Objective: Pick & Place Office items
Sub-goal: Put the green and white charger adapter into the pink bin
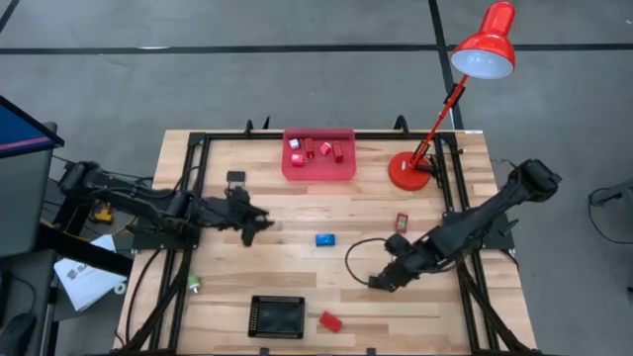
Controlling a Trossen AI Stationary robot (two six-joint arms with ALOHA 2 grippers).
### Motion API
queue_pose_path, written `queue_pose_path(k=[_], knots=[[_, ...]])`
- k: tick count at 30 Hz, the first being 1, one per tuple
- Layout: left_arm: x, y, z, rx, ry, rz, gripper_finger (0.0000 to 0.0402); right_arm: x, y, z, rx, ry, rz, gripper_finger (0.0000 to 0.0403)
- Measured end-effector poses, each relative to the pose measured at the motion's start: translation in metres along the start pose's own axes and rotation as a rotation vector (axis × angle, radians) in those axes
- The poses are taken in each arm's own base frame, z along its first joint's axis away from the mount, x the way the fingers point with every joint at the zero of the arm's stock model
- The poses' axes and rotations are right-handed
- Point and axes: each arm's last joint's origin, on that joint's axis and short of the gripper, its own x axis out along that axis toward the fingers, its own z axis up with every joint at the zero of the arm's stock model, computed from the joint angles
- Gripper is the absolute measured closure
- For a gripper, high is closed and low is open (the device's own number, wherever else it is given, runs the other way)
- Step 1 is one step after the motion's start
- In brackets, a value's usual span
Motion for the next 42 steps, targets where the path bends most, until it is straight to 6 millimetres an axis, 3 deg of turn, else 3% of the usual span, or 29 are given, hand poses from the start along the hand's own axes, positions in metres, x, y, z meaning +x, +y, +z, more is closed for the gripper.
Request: queue_pose_path(k=[8,15,22,26,31,37,42], knots=[[-0.021,-0.008,-0.042,0.088,0.561,-0.138,0.0198,-0.024,-0.004,-0.006,0.183,-0.224,0.093,0.0143],[-0.052,-0.024,-0.06,0.136,0.961,-0.065,0.0198,-0.034,-0.006,-0.003,0.244,-0.3,0.144,0.0143],[-0.07,-0.04,-0.078,0.337,1.306,0.004,0.0198,-0.037,-0.008,0.001,0.247,-0.318,0.147,0.0143],[-0.066,-0.053,-0.087,0.407,1.37,0.004,0.0198,-0.037,-0.008,0.002,0.248,-0.322,0.146,0.0143],[-0.049,-0.052,-0.108,0.383,1.395,0.179,0.0198,-0.037,-0.008,0.003,0.236,-0.348,0.146,0.0143],[-0.029,-0.042,-0.124,0.173,1.443,0.427,0.0198,-0.037,-0.007,0.001,0.224,-0.356,0.15,0.0143],[-0.013,-0.044,-0.125,0.026,1.392,0.462,0.0198,-0.038,-0.006,-0.002,0.217,-0.365,0.167,0.0143]])
